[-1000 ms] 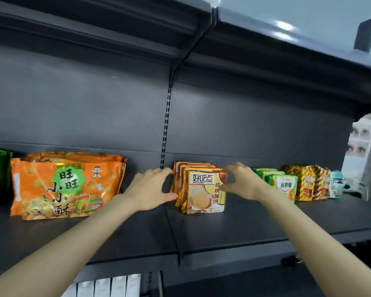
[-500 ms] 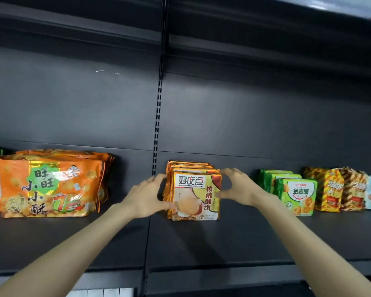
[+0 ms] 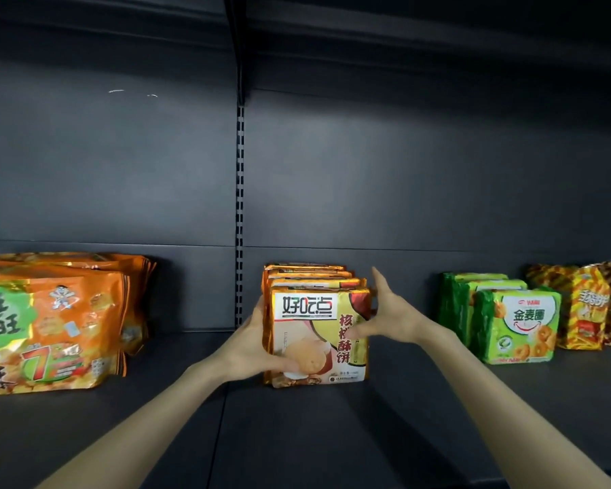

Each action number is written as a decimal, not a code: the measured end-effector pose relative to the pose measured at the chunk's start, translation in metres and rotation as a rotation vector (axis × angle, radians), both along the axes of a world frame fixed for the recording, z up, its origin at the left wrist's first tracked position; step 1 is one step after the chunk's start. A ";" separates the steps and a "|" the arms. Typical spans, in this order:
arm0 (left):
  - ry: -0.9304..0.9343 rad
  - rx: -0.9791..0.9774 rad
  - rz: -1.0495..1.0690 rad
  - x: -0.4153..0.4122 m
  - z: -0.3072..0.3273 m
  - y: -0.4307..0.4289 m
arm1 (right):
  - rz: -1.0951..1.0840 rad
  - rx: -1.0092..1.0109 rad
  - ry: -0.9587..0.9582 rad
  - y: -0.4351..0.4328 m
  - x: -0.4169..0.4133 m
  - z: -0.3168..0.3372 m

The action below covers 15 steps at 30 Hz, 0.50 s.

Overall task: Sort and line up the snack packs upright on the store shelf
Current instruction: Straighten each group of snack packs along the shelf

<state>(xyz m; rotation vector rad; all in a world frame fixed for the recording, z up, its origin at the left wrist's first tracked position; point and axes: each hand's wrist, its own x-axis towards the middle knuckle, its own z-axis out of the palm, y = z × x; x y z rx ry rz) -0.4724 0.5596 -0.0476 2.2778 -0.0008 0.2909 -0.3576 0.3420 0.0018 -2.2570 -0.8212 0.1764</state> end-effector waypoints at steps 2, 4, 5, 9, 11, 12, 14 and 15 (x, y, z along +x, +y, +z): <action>-0.003 -0.035 -0.033 0.011 -0.008 0.006 | 0.039 0.039 0.056 0.003 0.012 -0.009; -0.006 -0.069 -0.059 0.019 -0.016 0.010 | 0.085 0.057 0.100 0.005 0.022 -0.015; -0.009 -0.073 -0.068 0.022 -0.021 0.012 | 0.110 0.068 0.104 0.005 0.025 -0.017; -0.031 -0.029 -0.061 0.029 -0.027 0.014 | 0.204 0.142 0.082 0.007 0.035 -0.025; -0.044 0.006 -0.032 0.030 -0.029 0.014 | 0.232 0.162 0.055 0.007 0.038 -0.028; -0.056 0.023 -0.020 0.030 -0.030 0.014 | 0.239 0.167 0.040 0.008 0.040 -0.030; -0.081 0.063 0.005 0.031 -0.032 0.015 | 0.241 0.196 0.023 0.009 0.043 -0.033; -0.094 0.080 0.019 0.031 -0.032 0.016 | 0.242 0.219 0.017 0.010 0.044 -0.035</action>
